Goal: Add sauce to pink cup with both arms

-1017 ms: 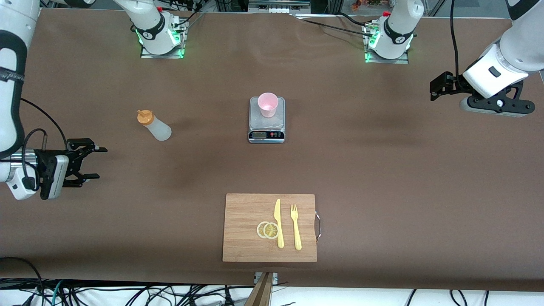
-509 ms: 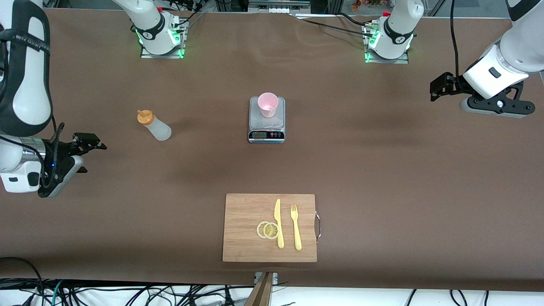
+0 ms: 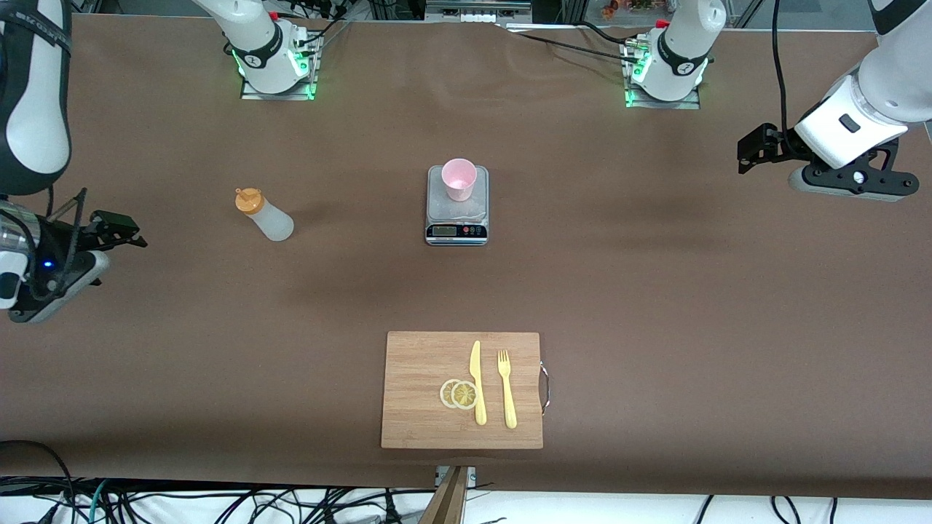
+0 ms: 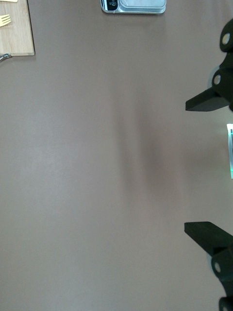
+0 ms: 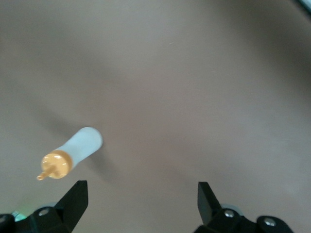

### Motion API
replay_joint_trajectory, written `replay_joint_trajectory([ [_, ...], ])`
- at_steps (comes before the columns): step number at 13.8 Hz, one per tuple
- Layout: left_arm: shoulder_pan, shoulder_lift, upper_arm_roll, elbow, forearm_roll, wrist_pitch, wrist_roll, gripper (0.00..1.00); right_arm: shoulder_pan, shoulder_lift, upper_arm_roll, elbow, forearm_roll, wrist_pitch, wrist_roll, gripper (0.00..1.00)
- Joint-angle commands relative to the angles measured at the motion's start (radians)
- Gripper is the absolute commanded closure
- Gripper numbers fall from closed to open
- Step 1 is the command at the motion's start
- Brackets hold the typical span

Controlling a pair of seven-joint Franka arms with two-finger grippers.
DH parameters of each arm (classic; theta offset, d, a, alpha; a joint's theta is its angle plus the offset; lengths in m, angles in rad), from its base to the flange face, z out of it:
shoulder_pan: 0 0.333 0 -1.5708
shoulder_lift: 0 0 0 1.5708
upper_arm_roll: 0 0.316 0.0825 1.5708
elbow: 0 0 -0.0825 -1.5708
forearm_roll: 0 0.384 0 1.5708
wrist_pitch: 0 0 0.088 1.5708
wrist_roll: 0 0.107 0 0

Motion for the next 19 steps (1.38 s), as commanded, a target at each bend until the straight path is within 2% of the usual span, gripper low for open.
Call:
replay_joint_trajectory([
  [1, 0.001, 0.014, -0.003, 0.032, -0.004, -0.021, 0.005, 0.00, -0.031, -0.124, 0.018, -0.095, -0.043, 0.094, 0.014, 0.00],
  [3, 0.004, 0.014, -0.001, 0.031, -0.004, -0.021, 0.007, 0.00, -0.032, -0.184, 0.018, -0.148, -0.060, 0.102, 0.072, 0.00],
  [5, 0.006, 0.014, -0.001, 0.031, -0.004, -0.021, 0.005, 0.00, -0.032, -0.238, 0.020, -0.197, -0.061, 0.091, 0.280, 0.00],
  [7, 0.006, 0.016, -0.001, 0.032, -0.004, -0.021, 0.005, 0.00, -0.032, -0.290, 0.030, -0.250, -0.058, 0.058, 0.405, 0.00],
  [9, 0.006, 0.019, -0.003, 0.032, -0.004, -0.021, 0.005, 0.00, -0.049, -0.313, 0.030, -0.264, -0.050, 0.010, 0.421, 0.00],
  [14, 0.009, 0.020, 0.003, 0.031, -0.004, -0.021, 0.010, 0.00, -0.068, -0.327, 0.030, -0.310, -0.058, 0.012, 0.359, 0.00],
  [19, 0.009, 0.020, 0.003, 0.032, -0.004, -0.031, 0.010, 0.00, -0.065, -0.359, 0.033, -0.345, -0.058, -0.016, 0.519, 0.00],
])
